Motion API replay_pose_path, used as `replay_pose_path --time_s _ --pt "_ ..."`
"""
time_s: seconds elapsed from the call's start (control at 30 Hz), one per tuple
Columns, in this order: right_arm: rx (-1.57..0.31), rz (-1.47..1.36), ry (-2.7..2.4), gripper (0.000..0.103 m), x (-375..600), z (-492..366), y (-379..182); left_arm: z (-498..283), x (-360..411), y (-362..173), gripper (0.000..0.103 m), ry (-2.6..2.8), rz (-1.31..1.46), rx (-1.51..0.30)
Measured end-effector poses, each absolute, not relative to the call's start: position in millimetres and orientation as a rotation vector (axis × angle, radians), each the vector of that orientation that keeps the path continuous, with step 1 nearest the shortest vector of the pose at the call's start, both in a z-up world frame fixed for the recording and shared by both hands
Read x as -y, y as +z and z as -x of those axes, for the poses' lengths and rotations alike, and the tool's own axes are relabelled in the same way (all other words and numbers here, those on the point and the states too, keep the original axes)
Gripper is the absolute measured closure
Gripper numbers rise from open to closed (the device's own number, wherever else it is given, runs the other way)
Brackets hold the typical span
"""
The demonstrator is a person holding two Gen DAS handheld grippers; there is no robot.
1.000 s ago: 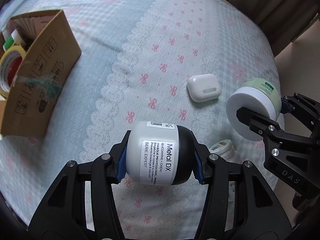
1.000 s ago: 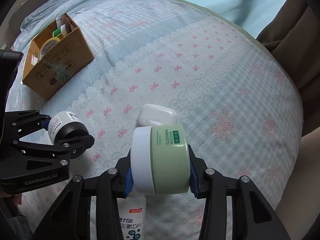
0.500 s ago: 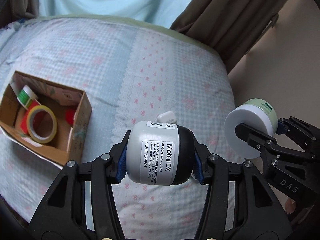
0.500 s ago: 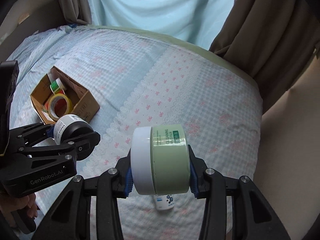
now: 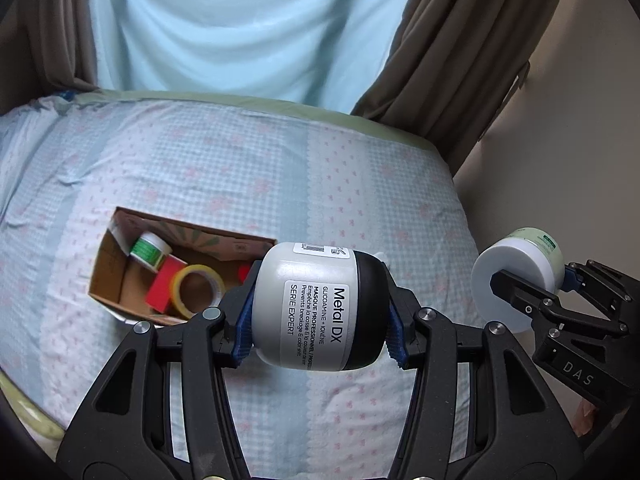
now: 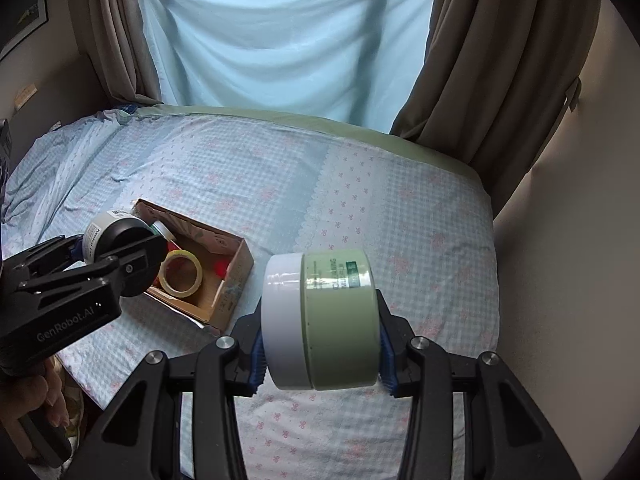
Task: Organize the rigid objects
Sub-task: 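Carry the black-lidded jar and pale green jar over the cardboard box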
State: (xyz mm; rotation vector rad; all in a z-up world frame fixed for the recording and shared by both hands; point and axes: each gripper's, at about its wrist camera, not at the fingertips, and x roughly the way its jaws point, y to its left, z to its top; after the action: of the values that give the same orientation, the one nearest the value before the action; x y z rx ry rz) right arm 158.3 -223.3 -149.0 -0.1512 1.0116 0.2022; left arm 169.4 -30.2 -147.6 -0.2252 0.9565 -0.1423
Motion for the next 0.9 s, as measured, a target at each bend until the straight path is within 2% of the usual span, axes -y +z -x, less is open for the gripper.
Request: replay_pose_path --time_s 0.5,0.9 --pt "-1.044 -0.052 0.063 0.062 81 -185 -144 -219 -135 -156 0.055 -0.277 0.103 -1.004" --pt "-1.190 -0.126 0.077 0.062 16 -228 -206 -260 -214 -224 0.055 -0.233 0.105 -1.132"
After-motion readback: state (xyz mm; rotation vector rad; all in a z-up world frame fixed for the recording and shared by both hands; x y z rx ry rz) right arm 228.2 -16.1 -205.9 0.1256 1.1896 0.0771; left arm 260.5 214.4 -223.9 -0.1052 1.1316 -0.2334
